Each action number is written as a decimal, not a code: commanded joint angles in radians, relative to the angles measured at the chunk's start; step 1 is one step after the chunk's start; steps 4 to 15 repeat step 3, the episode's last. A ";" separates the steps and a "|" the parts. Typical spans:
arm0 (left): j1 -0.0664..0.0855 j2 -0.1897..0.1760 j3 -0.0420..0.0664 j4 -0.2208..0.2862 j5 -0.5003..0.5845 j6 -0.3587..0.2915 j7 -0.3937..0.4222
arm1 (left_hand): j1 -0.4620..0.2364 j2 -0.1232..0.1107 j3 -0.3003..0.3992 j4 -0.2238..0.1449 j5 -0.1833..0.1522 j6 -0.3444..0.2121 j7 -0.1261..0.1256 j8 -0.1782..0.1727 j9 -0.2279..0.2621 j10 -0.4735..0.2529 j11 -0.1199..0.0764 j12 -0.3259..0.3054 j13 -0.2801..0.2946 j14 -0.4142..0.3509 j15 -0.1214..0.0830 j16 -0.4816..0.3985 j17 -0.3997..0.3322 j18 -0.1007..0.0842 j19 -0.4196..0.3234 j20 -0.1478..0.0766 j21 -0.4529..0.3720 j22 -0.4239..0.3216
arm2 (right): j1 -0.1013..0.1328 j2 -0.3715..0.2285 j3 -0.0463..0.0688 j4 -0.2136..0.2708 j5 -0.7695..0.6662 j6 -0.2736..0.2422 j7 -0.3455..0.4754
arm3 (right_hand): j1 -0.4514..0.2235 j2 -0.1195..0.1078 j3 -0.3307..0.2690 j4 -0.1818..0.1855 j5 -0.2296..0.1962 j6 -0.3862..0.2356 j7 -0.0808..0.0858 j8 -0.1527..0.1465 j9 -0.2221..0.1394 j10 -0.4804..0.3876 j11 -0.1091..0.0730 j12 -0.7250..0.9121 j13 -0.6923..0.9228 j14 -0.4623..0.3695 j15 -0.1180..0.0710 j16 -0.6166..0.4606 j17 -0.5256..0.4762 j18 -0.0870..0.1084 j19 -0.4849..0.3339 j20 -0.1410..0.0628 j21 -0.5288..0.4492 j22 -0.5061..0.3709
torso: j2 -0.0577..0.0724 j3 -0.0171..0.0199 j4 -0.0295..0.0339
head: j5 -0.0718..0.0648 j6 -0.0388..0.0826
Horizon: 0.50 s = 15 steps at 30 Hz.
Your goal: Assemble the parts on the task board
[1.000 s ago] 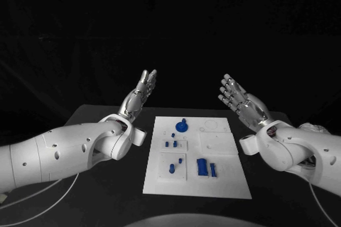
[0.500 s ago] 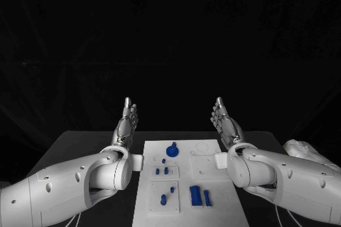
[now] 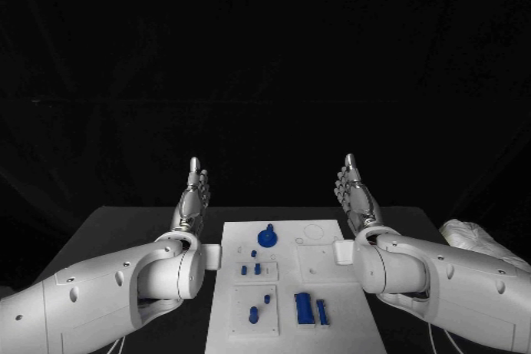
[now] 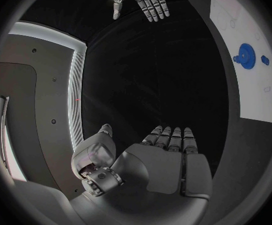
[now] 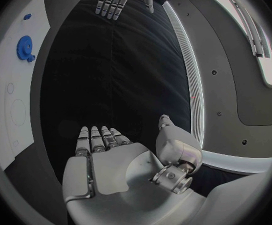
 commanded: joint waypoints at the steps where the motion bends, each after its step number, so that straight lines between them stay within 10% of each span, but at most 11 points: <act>1: 0.000 0.002 0.001 0.003 0.006 -0.010 0.003 | -0.007 0.000 0.001 -0.003 -0.003 -0.005 0.000 -0.003 -0.002 0.000 0.005 -0.003 -0.001 0.000 0.005 -0.004 -0.001 -0.007 0.000 -0.003 -0.004 -0.001 | 0.000 0.001 0.001 0.000 0.002 -0.007 0.004 | -0.055 0.000 0.000 -0.009 -0.003 0.002 0.009 -0.003 -0.001 -0.002 0.007 -0.004 -0.001 -0.002 -0.007 -0.003 -0.001 -0.006 0.000 -0.012 -0.004 -0.001 | 0.000 0.0000 0.0000 | 0.000 0.000; 15: 0.000 0.002 0.001 0.003 0.006 -0.010 0.003 | -0.007 0.000 0.001 -0.003 -0.003 -0.005 0.000 -0.003 -0.002 0.000 0.005 -0.003 -0.001 0.000 0.005 -0.004 -0.001 -0.007 0.000 -0.003 -0.004 -0.001 | 0.000 0.001 0.001 0.000 0.002 -0.007 0.004 | -0.086 0.000 0.000 -0.009 -0.003 0.002 0.009 -0.003 -0.001 -0.002 0.007 -0.004 -0.001 -0.002 -0.007 -0.003 -0.001 -0.006 0.000 -0.012 -0.004 -0.001 | 0.000 0.0000 0.0000 | 0.000 0.000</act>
